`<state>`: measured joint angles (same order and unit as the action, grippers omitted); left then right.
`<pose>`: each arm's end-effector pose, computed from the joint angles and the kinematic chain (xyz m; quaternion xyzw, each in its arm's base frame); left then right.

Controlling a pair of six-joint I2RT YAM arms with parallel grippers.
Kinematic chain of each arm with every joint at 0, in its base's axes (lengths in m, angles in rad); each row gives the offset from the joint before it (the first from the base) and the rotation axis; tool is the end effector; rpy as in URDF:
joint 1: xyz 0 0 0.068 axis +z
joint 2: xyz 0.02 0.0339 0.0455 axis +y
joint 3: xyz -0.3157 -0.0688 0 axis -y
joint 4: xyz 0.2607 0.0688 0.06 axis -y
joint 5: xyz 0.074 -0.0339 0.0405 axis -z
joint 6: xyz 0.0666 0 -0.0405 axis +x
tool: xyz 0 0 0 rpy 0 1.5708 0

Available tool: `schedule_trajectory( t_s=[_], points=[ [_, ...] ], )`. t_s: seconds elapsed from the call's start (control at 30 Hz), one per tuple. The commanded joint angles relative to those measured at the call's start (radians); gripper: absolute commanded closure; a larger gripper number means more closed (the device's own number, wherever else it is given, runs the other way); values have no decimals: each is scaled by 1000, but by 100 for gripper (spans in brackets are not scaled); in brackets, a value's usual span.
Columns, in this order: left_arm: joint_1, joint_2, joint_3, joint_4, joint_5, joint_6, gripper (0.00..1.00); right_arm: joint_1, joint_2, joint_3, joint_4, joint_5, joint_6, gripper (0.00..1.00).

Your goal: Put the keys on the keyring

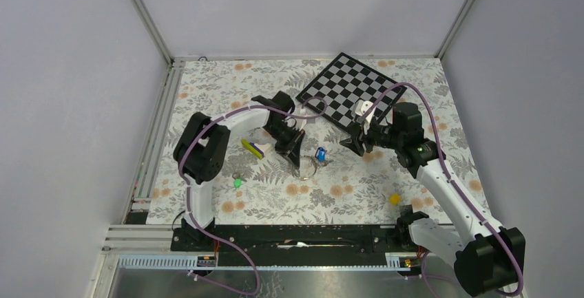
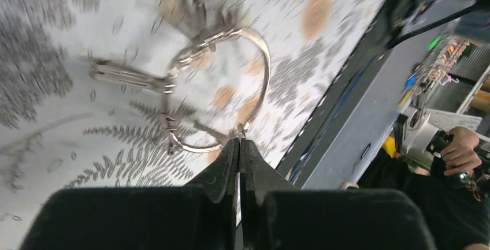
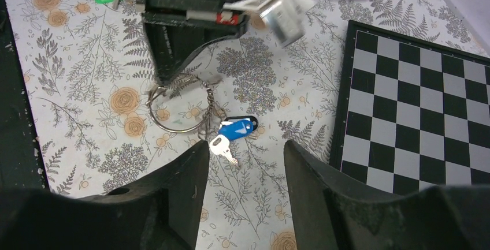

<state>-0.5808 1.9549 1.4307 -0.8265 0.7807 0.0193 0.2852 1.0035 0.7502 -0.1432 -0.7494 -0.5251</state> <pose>0.3258 -0.2699 0.2093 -0.3116 -0.8658 0.3915 0.0072 0.2089 0.1085 0.3251 -0.4917 0.6321 0.2408 0.5483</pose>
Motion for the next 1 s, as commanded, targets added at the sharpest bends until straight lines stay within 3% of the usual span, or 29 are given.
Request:
schedule_trajectory(
  t_s=[0.0,0.37,0.83,0.97],
  points=[
    [6,16,-75,-92,-92,103,97,-11,1,-8,41,2,9,42],
    [8,-22,-174,-131,-169,168,91,-15,8,-18,46,-5,3,41],
    [21,-78,-142,-204,81,284,78,-17,23,-25,48,-8,-12,40],
    [26,-108,-144,-212,60,330,74,-19,15,-27,48,-8,-10,39]
  ],
)
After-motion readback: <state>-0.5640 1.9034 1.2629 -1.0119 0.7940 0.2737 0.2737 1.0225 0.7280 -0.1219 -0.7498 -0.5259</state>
